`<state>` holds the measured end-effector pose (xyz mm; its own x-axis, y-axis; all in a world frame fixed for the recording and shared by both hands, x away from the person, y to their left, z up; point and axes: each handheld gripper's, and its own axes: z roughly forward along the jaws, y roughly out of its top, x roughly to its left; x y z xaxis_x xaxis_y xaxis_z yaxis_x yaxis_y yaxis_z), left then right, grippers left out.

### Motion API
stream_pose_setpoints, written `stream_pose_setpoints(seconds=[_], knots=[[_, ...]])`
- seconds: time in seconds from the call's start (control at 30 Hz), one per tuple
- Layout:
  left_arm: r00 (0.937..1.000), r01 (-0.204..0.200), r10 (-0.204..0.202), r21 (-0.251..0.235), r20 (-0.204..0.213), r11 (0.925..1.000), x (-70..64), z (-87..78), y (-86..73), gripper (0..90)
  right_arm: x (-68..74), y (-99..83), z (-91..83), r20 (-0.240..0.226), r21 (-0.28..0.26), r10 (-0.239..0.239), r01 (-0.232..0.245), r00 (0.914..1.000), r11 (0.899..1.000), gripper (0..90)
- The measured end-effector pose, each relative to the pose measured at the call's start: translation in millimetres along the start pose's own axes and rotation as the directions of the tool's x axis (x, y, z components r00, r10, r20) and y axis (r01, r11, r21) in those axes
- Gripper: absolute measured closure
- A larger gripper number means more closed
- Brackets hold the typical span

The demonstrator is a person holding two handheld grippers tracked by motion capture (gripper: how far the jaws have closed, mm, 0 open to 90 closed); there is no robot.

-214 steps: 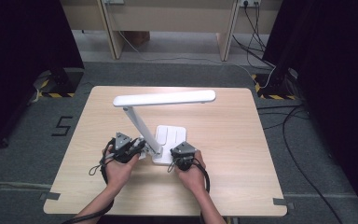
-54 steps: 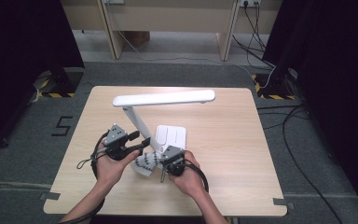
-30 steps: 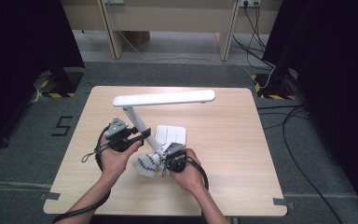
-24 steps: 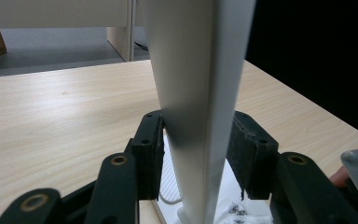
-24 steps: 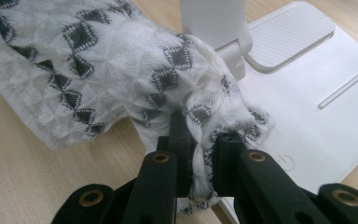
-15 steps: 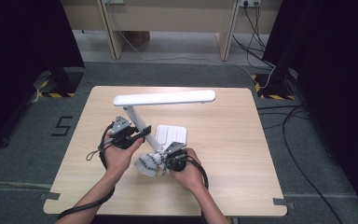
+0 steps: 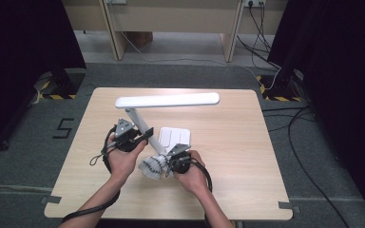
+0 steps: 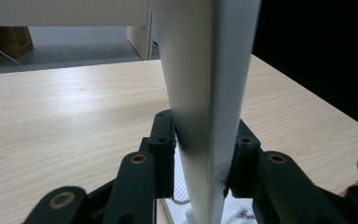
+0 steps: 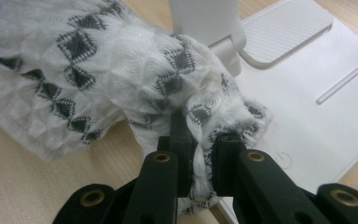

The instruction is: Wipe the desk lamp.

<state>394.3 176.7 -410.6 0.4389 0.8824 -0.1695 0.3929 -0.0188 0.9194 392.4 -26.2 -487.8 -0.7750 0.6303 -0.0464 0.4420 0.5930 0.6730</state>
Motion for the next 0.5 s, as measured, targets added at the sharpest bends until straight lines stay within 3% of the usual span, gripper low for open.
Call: stream_pose_setpoints(seconds=[0.2, 0.5], knots=[[0.9999, -0.006, 0.006, -0.005, -0.014, 1.0000, -2.7, -1.2, -0.7, 68.6, -4.4, -1.2, -2.9, 0.022, 0.023, 0.030, -0.031, 0.9993, 0.999, 83.3], [0.9993, -0.014, 0.014, 0.003, -0.036, 0.9999, -6.1, -2.5, -0.1, 68.8, -14.7, -5.4, -7.1, 0.064, 0.034, 0.036, -0.038, 0.9973, 0.999, 83.5]])
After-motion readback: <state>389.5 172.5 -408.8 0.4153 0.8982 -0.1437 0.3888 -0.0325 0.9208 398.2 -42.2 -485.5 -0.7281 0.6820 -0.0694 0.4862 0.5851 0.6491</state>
